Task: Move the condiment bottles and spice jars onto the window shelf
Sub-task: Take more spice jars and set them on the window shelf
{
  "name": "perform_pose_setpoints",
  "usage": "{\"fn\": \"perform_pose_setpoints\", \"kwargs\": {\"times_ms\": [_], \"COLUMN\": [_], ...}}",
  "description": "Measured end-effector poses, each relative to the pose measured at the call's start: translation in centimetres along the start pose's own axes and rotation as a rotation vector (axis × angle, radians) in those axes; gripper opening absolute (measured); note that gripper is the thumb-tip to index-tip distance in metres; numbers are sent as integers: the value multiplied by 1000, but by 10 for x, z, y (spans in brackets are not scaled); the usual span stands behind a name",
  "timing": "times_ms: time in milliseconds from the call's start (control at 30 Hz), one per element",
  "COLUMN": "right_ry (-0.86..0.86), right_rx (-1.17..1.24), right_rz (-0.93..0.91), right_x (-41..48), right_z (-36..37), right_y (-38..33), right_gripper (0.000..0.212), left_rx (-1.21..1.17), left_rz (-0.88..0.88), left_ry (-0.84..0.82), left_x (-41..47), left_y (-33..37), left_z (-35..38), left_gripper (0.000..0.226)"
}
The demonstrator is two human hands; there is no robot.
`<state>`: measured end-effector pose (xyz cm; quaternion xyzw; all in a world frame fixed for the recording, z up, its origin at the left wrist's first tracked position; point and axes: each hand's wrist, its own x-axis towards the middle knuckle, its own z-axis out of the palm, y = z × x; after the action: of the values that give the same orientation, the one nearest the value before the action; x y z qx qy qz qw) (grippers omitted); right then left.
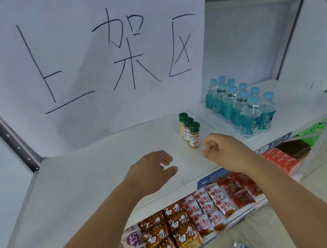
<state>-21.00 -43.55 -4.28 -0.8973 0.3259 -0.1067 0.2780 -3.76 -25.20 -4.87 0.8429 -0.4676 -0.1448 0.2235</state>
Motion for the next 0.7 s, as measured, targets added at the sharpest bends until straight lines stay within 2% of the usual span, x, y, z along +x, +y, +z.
{"fn": "perform_pose_setpoints", "kwargs": {"times_ms": [267,500,700], "right_ry": [-64,-86,-96], "right_rx": [-19,-39,-13], "right_rz": [-97,-150,-170], "right_x": [58,81,103], "right_z": [-17,-25,-25], "right_y": [45,78,92], "right_gripper": [37,39,38], "left_rx": [-159,-177,-163], "left_rz": [-169,-297,-331], "left_ry": [166,275,363], "left_x": [88,134,152], "left_y": [55,79,85], "left_z": [38,65,82], "left_gripper": [44,62,47]}}
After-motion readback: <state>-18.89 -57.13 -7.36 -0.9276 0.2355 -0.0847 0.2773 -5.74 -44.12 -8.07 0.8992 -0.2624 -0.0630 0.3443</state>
